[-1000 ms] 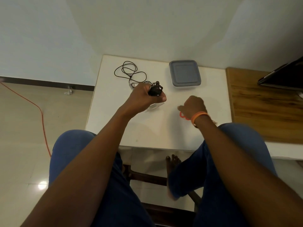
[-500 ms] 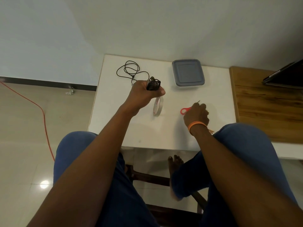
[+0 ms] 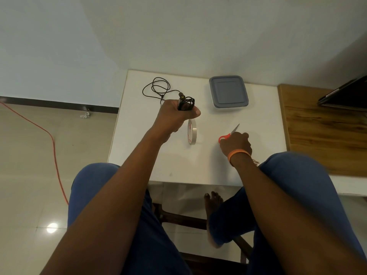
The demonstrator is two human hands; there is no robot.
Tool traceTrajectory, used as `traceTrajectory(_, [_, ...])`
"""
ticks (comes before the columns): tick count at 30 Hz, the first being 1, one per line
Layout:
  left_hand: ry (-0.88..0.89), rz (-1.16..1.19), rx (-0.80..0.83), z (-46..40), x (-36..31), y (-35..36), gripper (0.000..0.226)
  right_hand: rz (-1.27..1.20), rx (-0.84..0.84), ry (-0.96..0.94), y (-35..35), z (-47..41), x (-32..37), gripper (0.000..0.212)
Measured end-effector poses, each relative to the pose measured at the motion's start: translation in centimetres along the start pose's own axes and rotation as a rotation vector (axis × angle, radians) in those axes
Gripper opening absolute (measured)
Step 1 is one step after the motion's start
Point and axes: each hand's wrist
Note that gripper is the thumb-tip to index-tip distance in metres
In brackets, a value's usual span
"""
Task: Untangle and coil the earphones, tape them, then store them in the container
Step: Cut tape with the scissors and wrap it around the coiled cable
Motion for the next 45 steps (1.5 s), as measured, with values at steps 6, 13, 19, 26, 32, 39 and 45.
traceTrajectory(6, [0.011, -0.001, 0.019, 0.1, -0.1, -0.2, 0.011, 0.015, 0.069, 0.018, -0.7, 0.4, 0.1, 0.038])
traceTrajectory(13, [0.010, 0.017, 0.039, 0.4, -0.4, -0.2, 0.006, -0.181, 0.191, 0.083, -0.7, 0.5, 0.0, 0.017])
traceTrajectory(19, [0.008, 0.024, 0.037, 0.6, -0.6, -0.1, 0.003, 0.069, 0.067, -0.046, -1.1, 0.7, -0.5, 0.035])
traceTrajectory(26, [0.023, 0.026, 0.036, 0.7, -0.8, -0.1, 0.006, -0.062, -0.010, 0.028, -1.4, 0.4, -1.0, 0.023])
traceTrajectory(32, [0.015, 0.030, 0.039, 0.7, -1.0, 0.0, 0.005, -0.801, 0.247, 0.358, -0.8, 0.6, -0.5, 0.045])
traceTrajectory(39, [0.046, 0.055, 0.032, 0.9, -1.5, 0.3, 0.013, -1.286, 0.485, 0.225, -4.5, 1.9, 2.9, 0.005])
traceTrajectory(45, [0.048, 0.025, 0.039, 1.1, -1.5, 0.4, 0.013, -0.193, 0.388, -0.359, -9.8, 0.8, 1.6, 0.029])
Point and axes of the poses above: each hand's wrist, its own z-axis away from the middle knuckle, its own y-axis out of the palm, x = y × z
